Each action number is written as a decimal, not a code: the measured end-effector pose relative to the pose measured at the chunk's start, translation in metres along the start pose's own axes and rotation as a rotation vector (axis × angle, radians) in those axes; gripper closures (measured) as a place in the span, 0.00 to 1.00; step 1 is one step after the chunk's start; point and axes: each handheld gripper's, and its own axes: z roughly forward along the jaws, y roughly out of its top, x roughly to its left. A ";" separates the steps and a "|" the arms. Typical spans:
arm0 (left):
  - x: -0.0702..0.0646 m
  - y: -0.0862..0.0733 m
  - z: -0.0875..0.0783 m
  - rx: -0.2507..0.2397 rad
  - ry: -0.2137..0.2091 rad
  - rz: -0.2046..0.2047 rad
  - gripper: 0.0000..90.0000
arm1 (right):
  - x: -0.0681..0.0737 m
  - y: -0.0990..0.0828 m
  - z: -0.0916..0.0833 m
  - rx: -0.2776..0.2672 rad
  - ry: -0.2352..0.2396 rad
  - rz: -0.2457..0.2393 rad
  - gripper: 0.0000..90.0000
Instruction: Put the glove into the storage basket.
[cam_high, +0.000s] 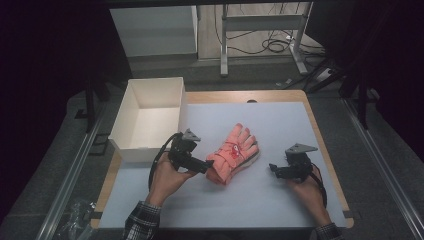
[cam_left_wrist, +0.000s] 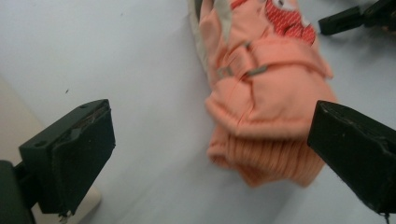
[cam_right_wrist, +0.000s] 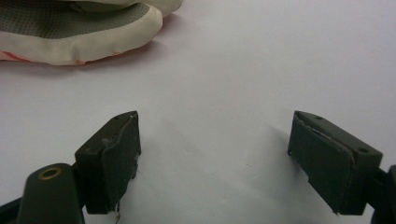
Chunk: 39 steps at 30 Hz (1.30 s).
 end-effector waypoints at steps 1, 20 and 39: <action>-0.002 0.004 0.002 0.004 -0.006 0.006 0.01 | 0.000 0.000 0.000 0.000 0.000 0.000 0.19; -0.034 0.035 0.065 0.079 -0.044 0.087 0.00 | 0.000 0.000 0.000 -0.001 0.002 0.002 0.19; -0.044 0.015 0.107 0.242 0.017 0.143 0.01 | 0.000 0.000 0.000 0.000 0.001 0.000 0.19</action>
